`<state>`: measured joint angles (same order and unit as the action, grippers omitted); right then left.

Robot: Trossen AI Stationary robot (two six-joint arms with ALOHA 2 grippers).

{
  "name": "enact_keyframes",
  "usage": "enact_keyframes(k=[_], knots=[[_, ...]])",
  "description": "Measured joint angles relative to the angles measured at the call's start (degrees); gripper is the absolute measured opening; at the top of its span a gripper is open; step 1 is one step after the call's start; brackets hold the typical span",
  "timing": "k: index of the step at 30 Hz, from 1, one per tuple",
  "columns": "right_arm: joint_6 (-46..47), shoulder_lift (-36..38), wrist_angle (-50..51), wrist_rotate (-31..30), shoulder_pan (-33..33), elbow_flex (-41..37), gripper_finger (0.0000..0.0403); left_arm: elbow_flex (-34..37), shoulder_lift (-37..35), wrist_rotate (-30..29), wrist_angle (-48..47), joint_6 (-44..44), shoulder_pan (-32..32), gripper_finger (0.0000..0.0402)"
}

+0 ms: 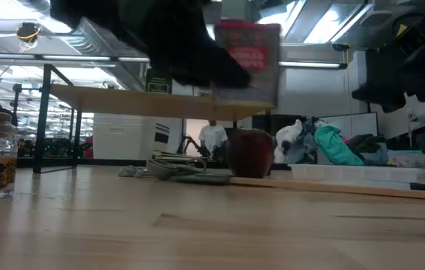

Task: Shelf spices
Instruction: Put the red seasoning can on the shelf

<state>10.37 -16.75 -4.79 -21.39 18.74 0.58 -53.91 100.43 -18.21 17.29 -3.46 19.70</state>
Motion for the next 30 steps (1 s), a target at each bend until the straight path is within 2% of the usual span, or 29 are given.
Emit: enact_keyframes(k=[8, 12, 20, 30], knots=[[0.03, 0.00, 0.35, 0.00, 0.00, 0.00, 0.0221, 0.00, -14.05, -12.22, -16.49, 1.33, -1.17, 0.0159], [0.02, -0.02, 0.38, 0.00, 0.00, 0.00, 0.0221, 0.00, -19.66, -16.27, -23.80, 2.20, -2.78, 0.0159], [0.02, -0.02, 0.42, 0.02, 0.00, 0.00, 0.0221, 0.02, -25.67, -18.43, -35.57, 2.04, -9.13, 0.0159], [0.02, -0.02, 0.51, 0.02, 0.00, 0.00, 0.0221, 0.02, -29.55, -18.15, -40.71, 3.87, -18.50, 0.0159]])
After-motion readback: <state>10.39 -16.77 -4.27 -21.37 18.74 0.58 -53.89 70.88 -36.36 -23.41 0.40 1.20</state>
